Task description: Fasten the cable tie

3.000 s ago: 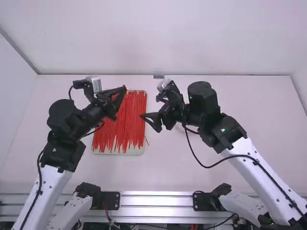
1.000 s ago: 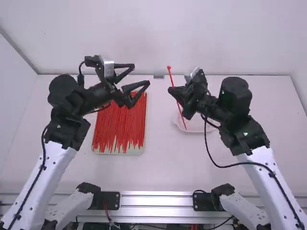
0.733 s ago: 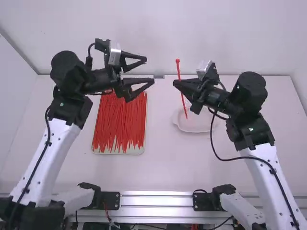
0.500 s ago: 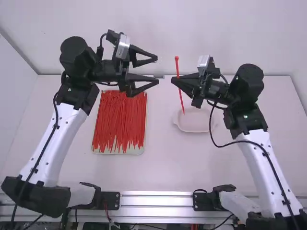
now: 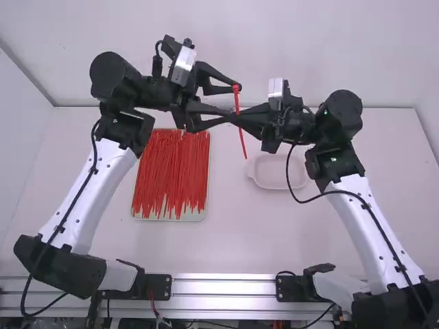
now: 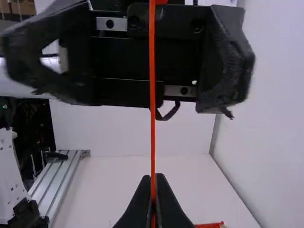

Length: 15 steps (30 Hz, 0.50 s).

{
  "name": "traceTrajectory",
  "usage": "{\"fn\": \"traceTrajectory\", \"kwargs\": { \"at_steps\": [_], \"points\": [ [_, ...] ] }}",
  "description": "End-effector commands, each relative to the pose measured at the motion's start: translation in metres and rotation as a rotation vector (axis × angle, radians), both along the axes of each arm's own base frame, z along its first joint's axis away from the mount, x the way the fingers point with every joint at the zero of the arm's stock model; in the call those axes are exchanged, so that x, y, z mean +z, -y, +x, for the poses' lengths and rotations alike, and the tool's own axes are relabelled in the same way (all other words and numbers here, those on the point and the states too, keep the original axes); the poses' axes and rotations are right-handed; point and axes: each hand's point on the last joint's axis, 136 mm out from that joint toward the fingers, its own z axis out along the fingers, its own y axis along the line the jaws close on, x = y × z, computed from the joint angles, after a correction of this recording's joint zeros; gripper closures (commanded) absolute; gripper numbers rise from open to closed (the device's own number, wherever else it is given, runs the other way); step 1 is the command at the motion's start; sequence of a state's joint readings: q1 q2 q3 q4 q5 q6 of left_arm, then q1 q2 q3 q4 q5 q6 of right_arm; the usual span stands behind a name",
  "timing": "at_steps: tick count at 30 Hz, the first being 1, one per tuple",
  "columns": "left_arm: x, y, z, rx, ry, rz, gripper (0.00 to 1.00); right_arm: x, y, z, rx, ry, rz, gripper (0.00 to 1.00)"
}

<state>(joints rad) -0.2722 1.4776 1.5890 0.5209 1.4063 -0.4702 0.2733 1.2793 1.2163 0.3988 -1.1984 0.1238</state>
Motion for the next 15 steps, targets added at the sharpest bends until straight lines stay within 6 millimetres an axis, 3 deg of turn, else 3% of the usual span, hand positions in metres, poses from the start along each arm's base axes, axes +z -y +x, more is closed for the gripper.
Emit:
{"fn": "traceTrajectory", "kwargs": {
  "at_steps": [1,3,9,15],
  "points": [
    [0.013,-0.0007,-0.0046,-0.003,-0.038,-0.01,0.5,0.0113,-0.0029,-0.0065,0.022,0.027,0.009,1.0],
    [0.0162,-0.0013,-0.0067,-0.007,-0.041,-0.015,0.6,0.0119,-0.0042,-0.0081,0.028,0.032,0.011,1.0],
    [0.0168,-0.0013,-0.0068,-0.006,-0.041,-0.017,0.67,0.0131,-0.0021,-0.0046,0.012,0.011,0.017,1.0],
    [0.0178,-0.0009,-0.0013,0.018,-0.065,-0.029,0.89,0.0175,-0.0008,-0.0019,-0.004,-0.008,0.032,1.0]
  ]
}}
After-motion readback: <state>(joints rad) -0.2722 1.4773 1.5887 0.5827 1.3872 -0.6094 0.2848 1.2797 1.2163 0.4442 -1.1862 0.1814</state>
